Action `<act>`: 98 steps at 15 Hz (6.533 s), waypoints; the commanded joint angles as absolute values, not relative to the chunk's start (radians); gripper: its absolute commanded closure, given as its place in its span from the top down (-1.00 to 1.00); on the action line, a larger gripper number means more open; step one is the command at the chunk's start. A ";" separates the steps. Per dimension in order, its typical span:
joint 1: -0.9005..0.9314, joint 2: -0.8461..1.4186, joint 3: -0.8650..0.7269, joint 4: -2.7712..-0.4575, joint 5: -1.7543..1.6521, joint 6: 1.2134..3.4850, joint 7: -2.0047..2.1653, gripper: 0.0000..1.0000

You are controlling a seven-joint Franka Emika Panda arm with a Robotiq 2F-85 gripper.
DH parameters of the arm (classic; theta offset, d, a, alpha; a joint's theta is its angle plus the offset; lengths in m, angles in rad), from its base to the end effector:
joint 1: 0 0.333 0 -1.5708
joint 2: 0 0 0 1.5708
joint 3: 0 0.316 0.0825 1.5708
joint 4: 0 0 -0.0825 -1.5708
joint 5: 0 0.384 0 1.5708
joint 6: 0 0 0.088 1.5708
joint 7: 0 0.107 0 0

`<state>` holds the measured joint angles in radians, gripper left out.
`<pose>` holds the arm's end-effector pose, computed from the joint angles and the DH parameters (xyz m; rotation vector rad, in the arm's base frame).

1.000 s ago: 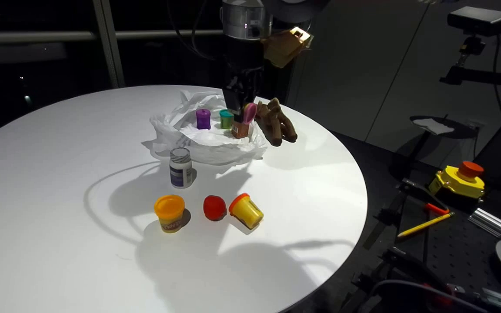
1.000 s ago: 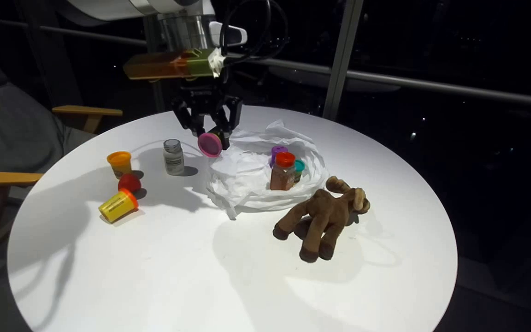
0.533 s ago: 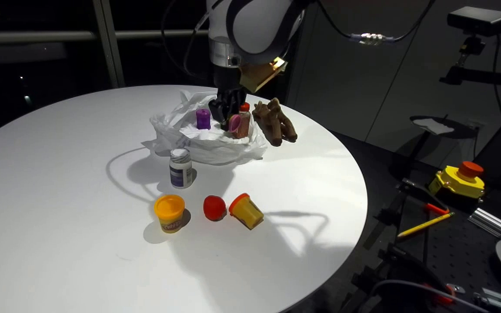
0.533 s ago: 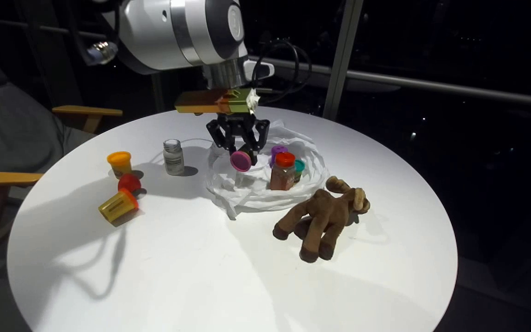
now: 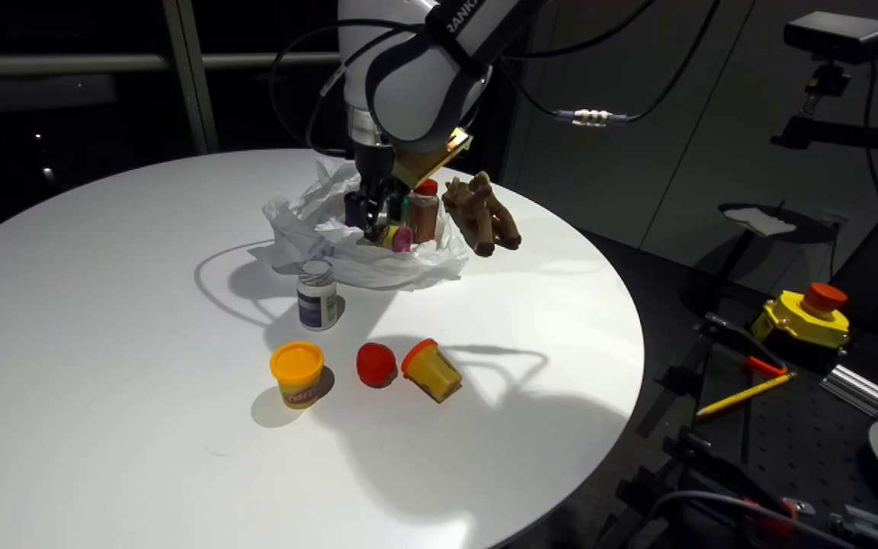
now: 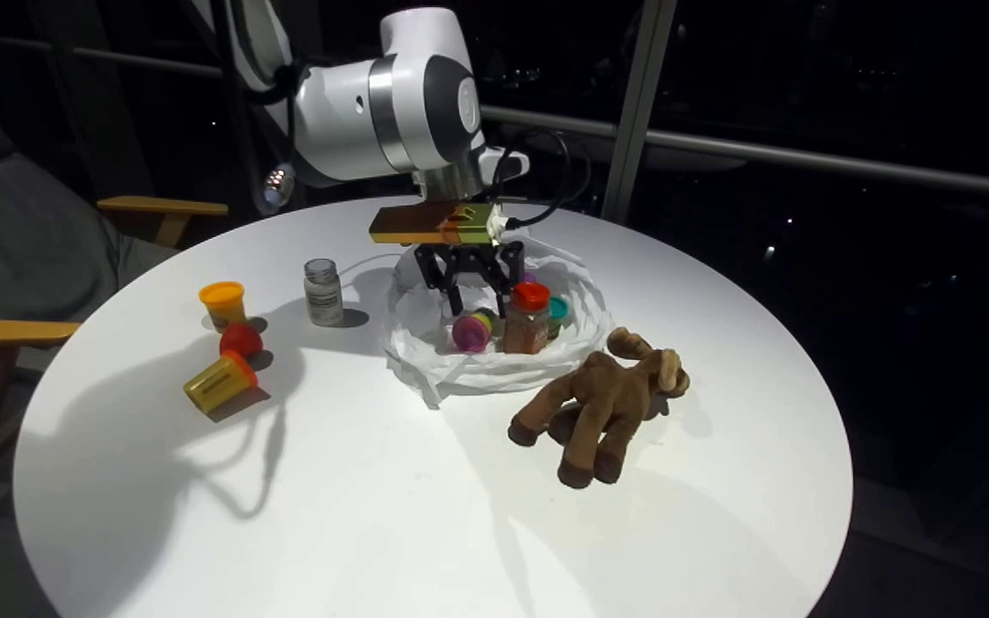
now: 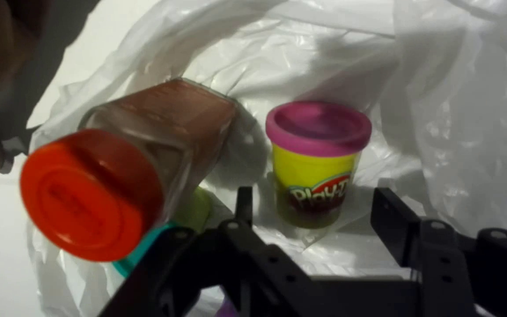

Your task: Pick the objects on the table in the plastic bag

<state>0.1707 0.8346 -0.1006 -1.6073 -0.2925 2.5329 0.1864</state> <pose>0.6948 0.0611 0.1466 2.8909 0.2225 0.1743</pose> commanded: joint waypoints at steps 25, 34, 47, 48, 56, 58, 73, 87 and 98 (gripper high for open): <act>0.308 0.319 0.092 -2.341 -0.229 2.553 0.344 1.00; 0.300 0.449 0.108 -2.329 -0.170 2.723 0.266 1.00; 0.282 0.508 0.082 -2.327 -0.145 2.838 0.188 -0.59; 0.284 0.493 0.080 -2.334 -0.148 2.834 0.185 -0.61; 0.309 0.415 -0.020 -2.251 -0.222 2.674 0.216 -0.61; 0.285 0.441 -0.012 -2.194 -0.215 2.653 0.196 -0.61; 0.296 0.728 -0.098 -1.733 -0.231 2.631 0.289 -0.61; 0.311 0.910 -0.231 -1.489 -0.298 2.624 0.307 0.37; 0.267 0.669 -0.179 -1.593 -0.283 2.462 0.241 0.99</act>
<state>0.2826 0.8028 -0.2316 -1.5125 -0.2968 2.5497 0.2955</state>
